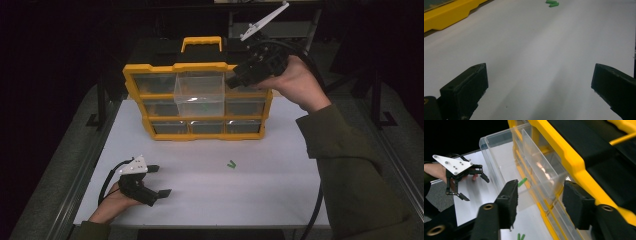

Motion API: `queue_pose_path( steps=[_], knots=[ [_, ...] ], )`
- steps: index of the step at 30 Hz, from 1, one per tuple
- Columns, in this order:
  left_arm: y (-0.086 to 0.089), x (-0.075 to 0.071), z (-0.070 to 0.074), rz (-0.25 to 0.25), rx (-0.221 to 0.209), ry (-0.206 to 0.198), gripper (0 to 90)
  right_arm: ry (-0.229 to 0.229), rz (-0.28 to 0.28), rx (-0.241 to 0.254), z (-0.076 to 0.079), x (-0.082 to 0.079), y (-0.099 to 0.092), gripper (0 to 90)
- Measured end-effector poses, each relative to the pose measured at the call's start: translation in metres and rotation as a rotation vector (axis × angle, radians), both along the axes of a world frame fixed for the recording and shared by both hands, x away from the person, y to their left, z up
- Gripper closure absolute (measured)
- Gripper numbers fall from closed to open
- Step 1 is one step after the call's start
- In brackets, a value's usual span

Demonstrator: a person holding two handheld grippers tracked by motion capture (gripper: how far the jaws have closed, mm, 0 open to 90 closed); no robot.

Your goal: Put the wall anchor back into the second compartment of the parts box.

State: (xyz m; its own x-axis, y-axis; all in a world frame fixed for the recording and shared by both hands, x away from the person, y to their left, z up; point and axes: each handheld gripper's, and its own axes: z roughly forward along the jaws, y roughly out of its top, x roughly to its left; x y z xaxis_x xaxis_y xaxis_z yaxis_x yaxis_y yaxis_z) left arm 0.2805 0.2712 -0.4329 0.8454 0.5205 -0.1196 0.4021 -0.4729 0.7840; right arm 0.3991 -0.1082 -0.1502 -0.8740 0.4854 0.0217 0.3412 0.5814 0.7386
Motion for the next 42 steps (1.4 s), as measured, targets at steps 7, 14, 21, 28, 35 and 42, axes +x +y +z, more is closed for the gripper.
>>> queue_pose_path(
  steps=[7, 14, 21, 28, 35, 42],
  knots=[
    [0.0, 0.0, 0.0, -0.002, 0.001, 0.004, 0.8, -0.007, -0.018, -0.002, -0.01, -0.006, -0.014, 35.7],
    [0.0, 0.0, 0.0, 0.0, -0.007, -0.001, 0.7, -0.008, -0.033, 0.004, -0.025, -0.012, -0.021, 30.6],
    [-0.001, 0.0, 0.001, 0.001, -0.023, 0.004, 0.7, -0.003, -0.044, 0.008, -0.05, -0.013, -0.025, 26.2],
    [-0.001, 0.0, 0.0, 0.003, -0.013, 0.001, 0.7, -0.021, -0.065, 0.013, -0.071, -0.016, -0.025, 22.9],
    [0.0, 0.0, 0.001, 0.004, -0.018, -0.005, 0.7, -0.039, -0.069, -0.004, -0.088, -0.02, -0.022, 21.8],
    [0.0, -0.001, 0.001, 0.005, -0.019, -0.004, 0.7, -0.04, -0.08, -0.018, -0.106, -0.021, -0.019, 20.9]
  ],
)
